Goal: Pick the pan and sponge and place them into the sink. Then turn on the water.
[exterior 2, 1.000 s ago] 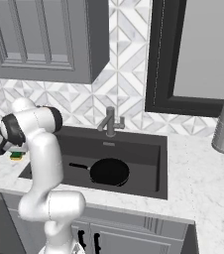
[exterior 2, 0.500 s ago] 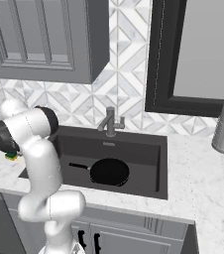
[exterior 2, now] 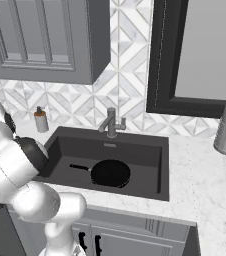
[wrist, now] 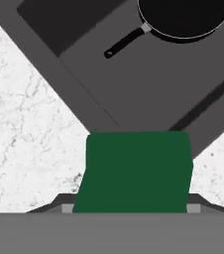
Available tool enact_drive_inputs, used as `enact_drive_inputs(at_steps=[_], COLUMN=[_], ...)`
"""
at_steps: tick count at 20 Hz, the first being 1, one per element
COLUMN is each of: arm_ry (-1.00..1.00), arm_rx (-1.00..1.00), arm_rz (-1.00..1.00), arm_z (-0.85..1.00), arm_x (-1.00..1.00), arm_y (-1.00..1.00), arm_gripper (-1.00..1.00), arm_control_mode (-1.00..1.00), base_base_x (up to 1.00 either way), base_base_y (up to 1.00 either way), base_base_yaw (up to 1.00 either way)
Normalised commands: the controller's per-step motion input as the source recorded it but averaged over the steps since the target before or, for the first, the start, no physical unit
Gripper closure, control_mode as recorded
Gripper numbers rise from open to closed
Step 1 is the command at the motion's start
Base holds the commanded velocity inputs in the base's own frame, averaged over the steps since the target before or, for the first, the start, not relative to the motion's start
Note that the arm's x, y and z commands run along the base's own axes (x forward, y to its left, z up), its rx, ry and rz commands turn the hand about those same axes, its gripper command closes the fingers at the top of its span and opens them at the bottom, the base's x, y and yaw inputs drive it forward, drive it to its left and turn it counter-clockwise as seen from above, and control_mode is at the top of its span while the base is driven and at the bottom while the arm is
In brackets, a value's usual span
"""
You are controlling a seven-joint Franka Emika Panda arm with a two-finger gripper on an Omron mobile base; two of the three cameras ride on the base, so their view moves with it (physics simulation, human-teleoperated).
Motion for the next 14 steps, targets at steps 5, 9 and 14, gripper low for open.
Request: enact_drive_inputs(at_steps=[5, 9, 14], arm_ry=[-0.09, -0.01, 0.07], arm_rx=[0.15, 0.07, 0.0], arm_rz=[-0.42, -0.46, -0.47], arm_z=[0.53, 0.44, 0.38], arm_x=[-0.23, -0.19, -0.01], arm_y=[-0.89, -0.95, -0.96], arm_gripper=[1.0, 1.0, 1.0], arm_control_mode=[-1.0, -1.0, -1.0], base_base_x=[0.0, 0.0, 0.0], base_base_y=[0.0, 0.0, 0.0], base_base_yaw=[0.0, 0.0, 0.0])
